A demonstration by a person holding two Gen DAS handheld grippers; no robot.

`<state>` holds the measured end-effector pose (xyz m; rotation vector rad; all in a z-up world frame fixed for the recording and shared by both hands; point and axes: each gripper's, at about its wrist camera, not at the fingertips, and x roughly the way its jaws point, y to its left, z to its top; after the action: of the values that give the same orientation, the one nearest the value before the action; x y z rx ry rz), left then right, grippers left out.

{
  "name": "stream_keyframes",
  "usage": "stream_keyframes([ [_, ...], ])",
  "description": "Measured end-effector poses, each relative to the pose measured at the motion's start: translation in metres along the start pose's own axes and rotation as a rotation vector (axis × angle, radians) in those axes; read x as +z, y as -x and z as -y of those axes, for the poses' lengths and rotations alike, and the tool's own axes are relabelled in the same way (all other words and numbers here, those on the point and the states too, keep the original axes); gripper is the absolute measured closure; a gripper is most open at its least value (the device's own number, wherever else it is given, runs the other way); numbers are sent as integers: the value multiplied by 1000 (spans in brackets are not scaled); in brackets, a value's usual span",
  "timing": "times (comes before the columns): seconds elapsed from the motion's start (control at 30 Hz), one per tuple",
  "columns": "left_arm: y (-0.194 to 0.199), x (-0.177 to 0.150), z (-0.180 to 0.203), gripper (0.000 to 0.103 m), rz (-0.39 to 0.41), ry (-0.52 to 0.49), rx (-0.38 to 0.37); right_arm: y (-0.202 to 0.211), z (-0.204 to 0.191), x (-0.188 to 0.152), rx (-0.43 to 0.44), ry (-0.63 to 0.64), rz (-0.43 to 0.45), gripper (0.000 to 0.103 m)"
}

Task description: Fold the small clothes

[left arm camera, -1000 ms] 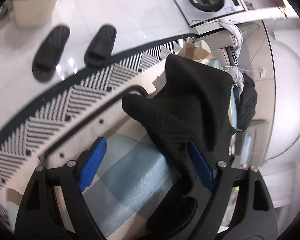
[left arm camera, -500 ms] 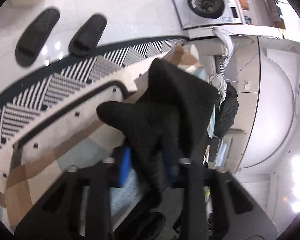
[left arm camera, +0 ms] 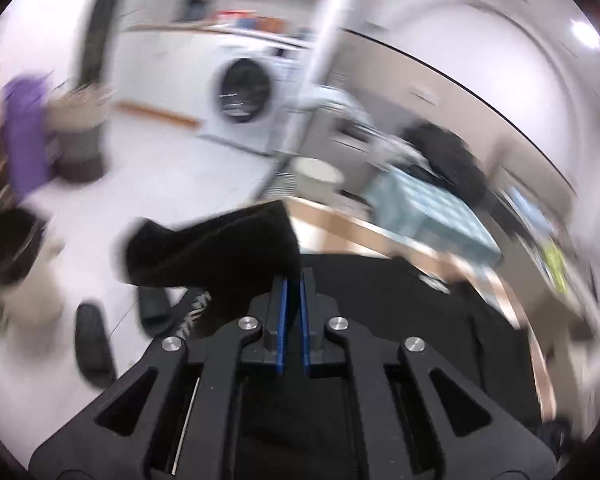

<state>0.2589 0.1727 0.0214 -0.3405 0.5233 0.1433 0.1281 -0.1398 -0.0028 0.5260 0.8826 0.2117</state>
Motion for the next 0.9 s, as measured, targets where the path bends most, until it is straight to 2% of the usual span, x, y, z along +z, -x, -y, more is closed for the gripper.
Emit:
stream_keyframes([
  [0.1, -13, -19, 46, 99, -123, -103, -186, -1, 0, 0, 0, -4, 0, 45],
  [0.17, -23, -36, 63, 96, -244, -129, -265, -1, 0, 0, -4, 0, -1, 45],
  [0.2, -26, -43, 65, 87, -286, -135, -268, -1, -1, -1, -8, 1, -1, 45],
  [0.23, -28, -50, 62, 71, -321, -128, -267, -1, -1, -1, -12, 0, -2, 45],
  [0.33, -23, -55, 43, 38, -306, -46, -265, -1, 0, -2, -11, -4, -5, 45],
  [0.47, -27, -46, 14, 37, -282, 45, -210, -4, 0, -3, -4, -8, -9, 45],
  [0.6, -36, -42, -1, 37, -292, 82, -199, -7, 0, -3, -1, -7, -15, 45],
  [0.8, -35, -60, 9, 37, -310, 22, -195, -6, 3, -4, -23, -1, -18, 45],
  [0.9, -15, -67, 11, 37, -287, -26, -153, -2, 4, -4, -36, 13, -12, 45],
])
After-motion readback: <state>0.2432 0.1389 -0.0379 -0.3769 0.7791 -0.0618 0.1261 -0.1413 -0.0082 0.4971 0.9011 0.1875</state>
